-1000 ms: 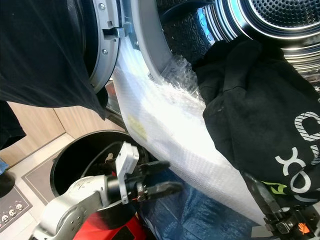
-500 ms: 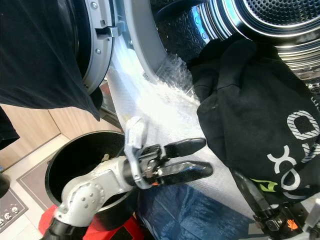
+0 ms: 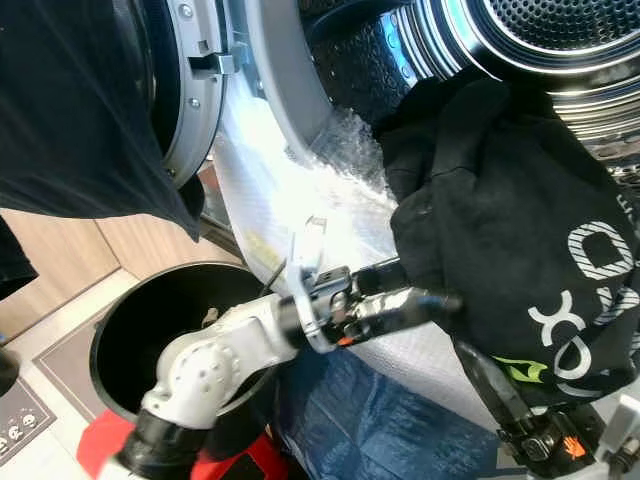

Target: Clothes washing

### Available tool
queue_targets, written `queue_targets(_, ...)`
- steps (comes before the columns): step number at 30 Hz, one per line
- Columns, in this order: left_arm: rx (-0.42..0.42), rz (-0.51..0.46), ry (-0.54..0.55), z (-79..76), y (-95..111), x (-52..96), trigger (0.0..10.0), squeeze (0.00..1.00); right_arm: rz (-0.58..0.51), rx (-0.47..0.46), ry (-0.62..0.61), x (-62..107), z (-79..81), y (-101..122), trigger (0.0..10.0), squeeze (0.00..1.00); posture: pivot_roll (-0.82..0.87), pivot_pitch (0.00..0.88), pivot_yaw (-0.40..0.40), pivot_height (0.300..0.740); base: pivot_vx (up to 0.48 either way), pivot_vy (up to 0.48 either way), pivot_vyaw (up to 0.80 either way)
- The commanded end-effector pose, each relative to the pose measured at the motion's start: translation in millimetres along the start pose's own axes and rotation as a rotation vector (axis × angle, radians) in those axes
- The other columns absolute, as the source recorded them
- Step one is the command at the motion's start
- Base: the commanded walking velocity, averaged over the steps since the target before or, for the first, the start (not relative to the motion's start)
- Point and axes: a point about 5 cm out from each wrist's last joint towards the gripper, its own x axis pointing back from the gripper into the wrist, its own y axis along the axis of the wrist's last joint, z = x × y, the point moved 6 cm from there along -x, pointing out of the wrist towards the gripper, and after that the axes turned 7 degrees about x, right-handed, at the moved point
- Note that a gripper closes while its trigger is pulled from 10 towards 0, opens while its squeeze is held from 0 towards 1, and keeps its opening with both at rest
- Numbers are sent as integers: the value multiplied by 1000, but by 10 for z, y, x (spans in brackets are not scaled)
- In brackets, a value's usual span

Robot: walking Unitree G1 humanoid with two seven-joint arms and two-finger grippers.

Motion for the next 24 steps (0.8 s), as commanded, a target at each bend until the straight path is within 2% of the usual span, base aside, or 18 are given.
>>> queue_targets(1,14,13,-60,-128,-31,-200,10000,0,21,-20,3,10,11,-41,10000,1000,1,82,-14,740,0,0,0)
queue_targets(8,91,37,-106,-229,-116,-267,10000,0,20,-26,12,2,23,-56,10000,1000,1,59,-11,740,0,0,0)
queue_targets(11,96,68,-141,-336,-193,-258,10000,0,24,-28,14,5,28,-68,10000,1000,2,56,-8,740,0,0,0)
queue_targets(18,101,71,-142,-344,-194,-256,10000,0,24,-29,14,5,27,-68,10000,1000,2,56,-8,740,0,0,0)
queue_targets(19,105,88,-161,-414,-220,-190,5961,0,29,-35,15,8,28,-90,10000,1000,13,57,1,740,0,0,0)
queue_targets(20,105,88,-161,-414,-220,-190,5961,0,29,-35,15,8,28,-90,10000,1000,13,57,1,740,0,0,0)
queue_targets(22,93,120,-183,-520,-262,-95,5961,0,37,-46,17,12,26,-128,10000,1000,13,57,1,740,0,0,0)
queue_targets(23,80,113,-184,-536,-229,-97,0,0,37,-49,17,8,28,-130,10000,1000,36,79,3,740,0,0,0)
queue_targets(24,63,95,-186,-556,-171,-101,0,0,38,-53,19,2,33,-137,10000,1000,36,79,3,740,0,0,0)
